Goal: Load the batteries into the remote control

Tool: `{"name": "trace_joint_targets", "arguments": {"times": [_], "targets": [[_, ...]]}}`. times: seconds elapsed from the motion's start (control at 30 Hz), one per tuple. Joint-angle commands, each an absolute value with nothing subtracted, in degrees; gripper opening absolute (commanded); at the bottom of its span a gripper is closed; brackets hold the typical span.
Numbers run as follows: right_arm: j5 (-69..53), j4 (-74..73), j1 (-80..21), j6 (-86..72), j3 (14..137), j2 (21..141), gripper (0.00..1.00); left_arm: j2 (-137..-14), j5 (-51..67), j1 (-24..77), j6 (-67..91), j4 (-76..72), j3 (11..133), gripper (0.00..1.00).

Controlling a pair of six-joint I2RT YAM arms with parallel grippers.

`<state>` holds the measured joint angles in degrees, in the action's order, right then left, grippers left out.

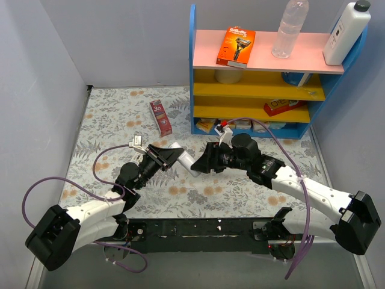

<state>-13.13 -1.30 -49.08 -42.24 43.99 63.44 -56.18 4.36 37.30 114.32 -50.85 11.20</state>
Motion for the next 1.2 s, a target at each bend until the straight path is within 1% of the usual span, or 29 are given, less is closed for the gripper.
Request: {"name": "trace_joint_targets", "arguments": {"times": [0.0, 0.03, 0.1, 0.13, 0.17, 0.2, 0.3, 0.53, 0.63, 0.7, 0.8, 0.87, 0.9, 0.93, 0.97, 1.0, 1.03, 1.07, 1.1, 1.17], "targets": [[-17.4, 6.67, -47.99, -43.5, 41.05, 62.49, 0.66, -56.34, 5.62, 37.27, 119.0, -59.22, 13.27, 0.0], [-17.92, 7.46, -47.64, -43.68, 40.7, 62.49, 0.65, -56.51, 5.54, 37.27, 119.44, -59.93, 13.27, 0.0], [-19.24, 9.13, -47.11, -44.03, 40.17, 62.75, 0.55, -57.48, 5.97, 37.27, 119.88, -62.65, 13.27, 0.0], [-19.68, 9.66, -46.94, -44.21, 39.56, 62.75, 0.49, -57.74, 6.24, 37.27, 120.06, -63.62, 13.36, 0.0], [-20.38, 10.1, -46.76, -44.21, 39.38, 62.67, 0.4, -58.09, 6.59, 37.27, 120.23, -64.68, 13.36, 0.0], [-20.74, 11.24, -46.5, -44.12, 39.29, 62.67, 0.39, -58.97, 7.37, 37.27, 120.23, -66.08, 13.45, 0.0], [-21.97, 12.65, -46.32, -42.98, 39.72, 62.4, 0.39, -59.94, 9.05, 37.27, 119.8, -67.49, 13.89, 0.0], [-25.57, 14.15, -46.14, -40.25, 43.15, 64.24, 0.51, -61.26, 10.72, 37.35, 118.92, -69.61, 13.71, 0.0], [-27.06, 15.37, -45.79, -39.9, 44.29, 65.56, 0.54, -62.48, 12.12, 37.27, 118.48, -70.75, 14.59, 0.0], [-27.68, 15.73, -45.53, -39.73, 45.17, 66.35, 0.54, -62.84, 12.57, 37.27, 118.39, -71.63, 14.94, 0.0], [-28.83, 16.96, -44.92, -39.64, 45.44, 66.88, 0.5, -62.93, 12.57, 37.27, 118.39, -72.07, 14.85, 0.0], [-29.44, 16.96, -44.56, -39.47, 45.44, 66.8, 0.37, -62.67, 12.66, 37.27, 117.78, -71.29, 14.77, 0.01], [-29.62, 16.96, -44.21, -39.2, 45.35, 66.62, 0.31, -62.58, 12.74, 37.27, 117.43, -70.84, 14.68, 0.04], [-30.14, 16.88, -44.03, -39.03, 45.35, 66.27, 0.21, -62.4, 12.83, 37.27, 116.46, -70.4, 14.59, 0.05], [-30.41, 16.44, -43.6, -38.85, 45.26, 66.18, 0.17, -62.05, 12.83, 37.35, 115.85, -69.27, 14.42, 0.07], [-30.58, 16.17, -43.33, -38.5, 45.26, 66.01, 0.13, -61.79, 12.83, 37.27, 115.23, -68.56, 14.15, 0.14], [-30.93, 16.0, -43.16, -38.32, 45.26, 65.57, 0.06, -61.44, 12.66, 37.18, 114.62, -67.77, 13.98, 0.21], [-31.02, 15.74, -42.72, -37.97, 45.26, 65.39, 0.04, -60.65, 12.48, 37.18, 112.96, -65.68, 13.8, 0.29], [-31.11, 14.86, -42.54, -37.27, 45.26, 65.13, 0.01, -60.04, 12.22, 37.09, 111.98, -64.44, 13.89, 0.47], [-30.85, 13.54, -41.75, -36.3, 45.35, 64.25, 0.01, -58.81, 11.78, 37.09, 108.31, -58.75, 14.32, 0.63]]}}
